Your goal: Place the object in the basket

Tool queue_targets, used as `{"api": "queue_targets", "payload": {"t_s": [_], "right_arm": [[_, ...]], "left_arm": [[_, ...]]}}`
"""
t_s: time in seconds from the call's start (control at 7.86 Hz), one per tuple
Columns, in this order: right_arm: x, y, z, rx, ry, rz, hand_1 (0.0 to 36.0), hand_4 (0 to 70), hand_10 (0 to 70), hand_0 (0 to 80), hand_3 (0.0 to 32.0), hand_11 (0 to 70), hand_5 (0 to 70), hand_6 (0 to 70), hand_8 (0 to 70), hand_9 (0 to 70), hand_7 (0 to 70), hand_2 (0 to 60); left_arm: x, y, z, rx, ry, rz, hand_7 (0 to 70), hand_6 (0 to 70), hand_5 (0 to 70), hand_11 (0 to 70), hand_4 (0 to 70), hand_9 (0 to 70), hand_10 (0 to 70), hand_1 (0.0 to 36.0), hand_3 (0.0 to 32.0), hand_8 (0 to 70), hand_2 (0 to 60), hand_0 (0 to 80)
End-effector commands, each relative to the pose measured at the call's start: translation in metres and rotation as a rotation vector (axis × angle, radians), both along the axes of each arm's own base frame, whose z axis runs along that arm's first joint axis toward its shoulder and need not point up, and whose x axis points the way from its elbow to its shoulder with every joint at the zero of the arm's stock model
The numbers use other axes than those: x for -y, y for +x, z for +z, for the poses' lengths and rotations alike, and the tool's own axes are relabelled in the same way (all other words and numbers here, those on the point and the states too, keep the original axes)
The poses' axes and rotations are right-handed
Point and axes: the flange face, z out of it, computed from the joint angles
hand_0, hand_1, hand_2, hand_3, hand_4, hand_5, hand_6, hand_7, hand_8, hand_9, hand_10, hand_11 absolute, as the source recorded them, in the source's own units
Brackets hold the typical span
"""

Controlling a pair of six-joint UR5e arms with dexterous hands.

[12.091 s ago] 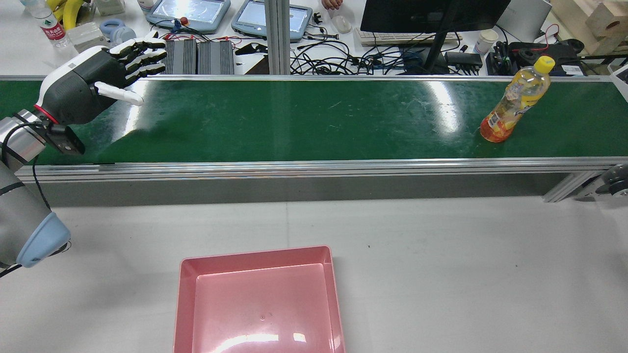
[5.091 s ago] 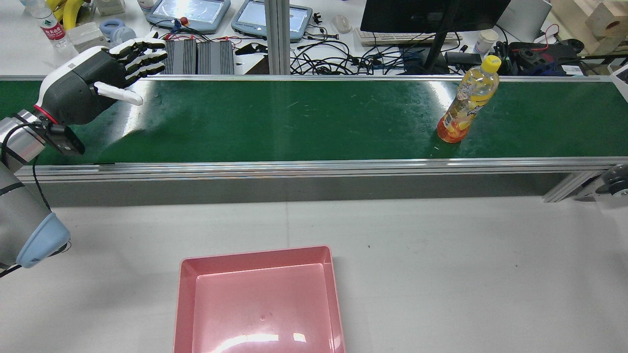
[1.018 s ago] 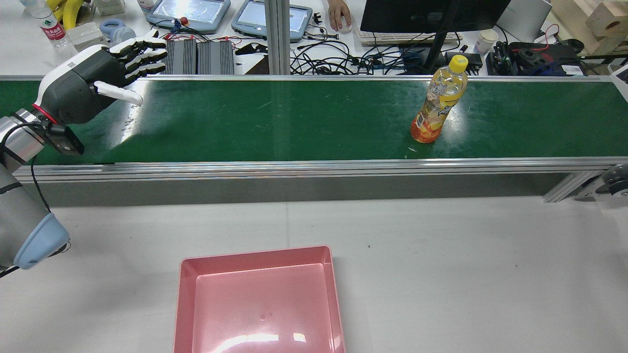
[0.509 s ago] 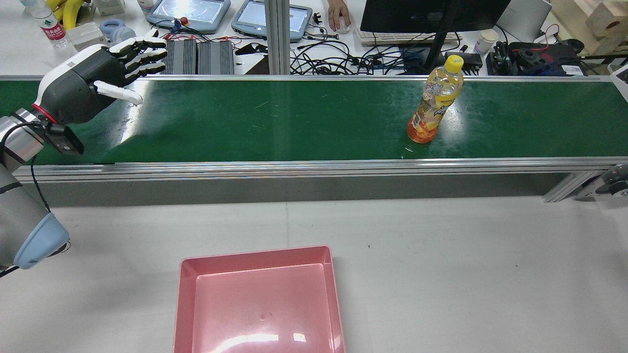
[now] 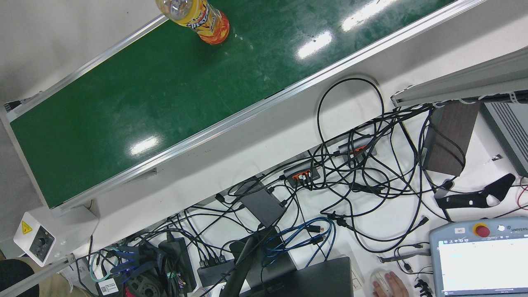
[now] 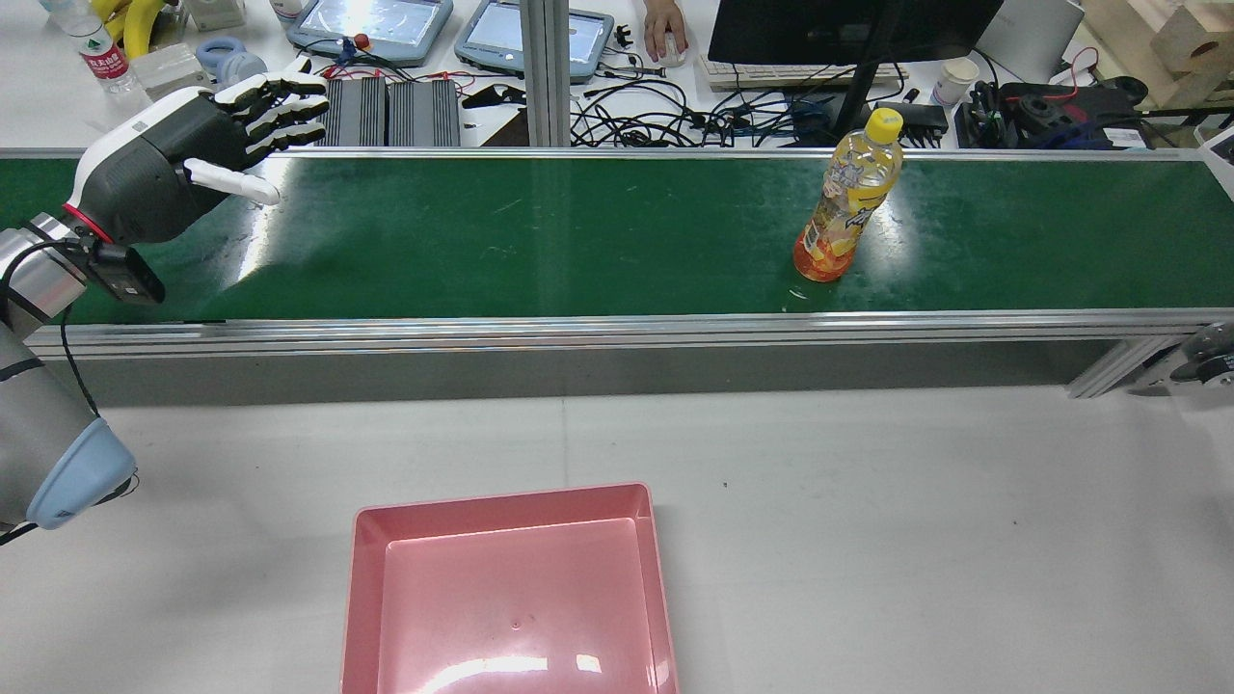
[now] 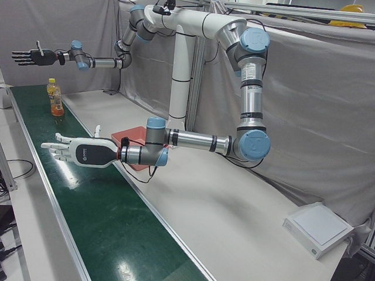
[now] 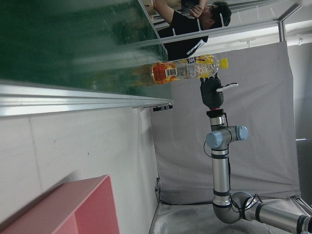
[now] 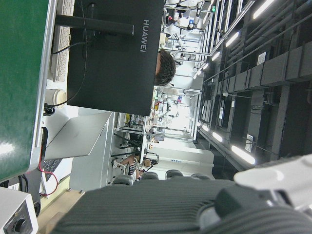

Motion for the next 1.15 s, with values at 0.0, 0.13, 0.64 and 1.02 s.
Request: {"api": "queue_targets", "payload": {"t_s": [0.0,0.13,0.64,1.02], "right_arm": [[0.0000,0.0000,0.0000,0.000,0.000,0.000,0.0,0.0,0.0,0.0,0.0,0.0,0.0,0.0,0.0,0.0,0.0,0.0],[0.0000,0.0000,0.0000,0.000,0.000,0.000,0.0,0.0,0.0,0.0,0.0,0.0,0.0,0.0,0.0,0.0,0.0,0.0],[0.0000,0.0000,0.0000,0.001,0.000,0.000,0.0,0.0,0.0,0.0,0.0,0.0,0.0,0.0,0.0,0.0,0.0,0.0],[0.0000,0.0000,0.0000,0.001,0.000,0.000,0.0,0.0,0.0,0.0,0.0,0.0,0.0,0.0,0.0,0.0,0.0,0.0]], "left_arm": [[0.0000,0.0000,0.0000,-0.001,-0.001,0.001,1.9,1.8,26.4,15.7,13.3,11.9,9.7,14.9,2.8,11.1,0.2,53.0],[0.0000,0.0000,0.0000,-0.001,-0.001,0.001,2.0,1.8,26.4,16.0,13.2,12.0,9.9,15.0,2.8,11.2,0.0,53.1],[0.0000,0.0000,0.0000,-0.001,-0.001,0.001,1.8,1.6,26.1,15.6,13.0,12.0,9.6,14.7,3.0,11.2,0.1,52.8],[0.0000,0.0000,0.0000,-0.003,-0.001,0.001,1.8,1.5,25.9,15.1,13.3,11.2,9.3,14.8,2.6,10.7,0.0,53.0]]}}
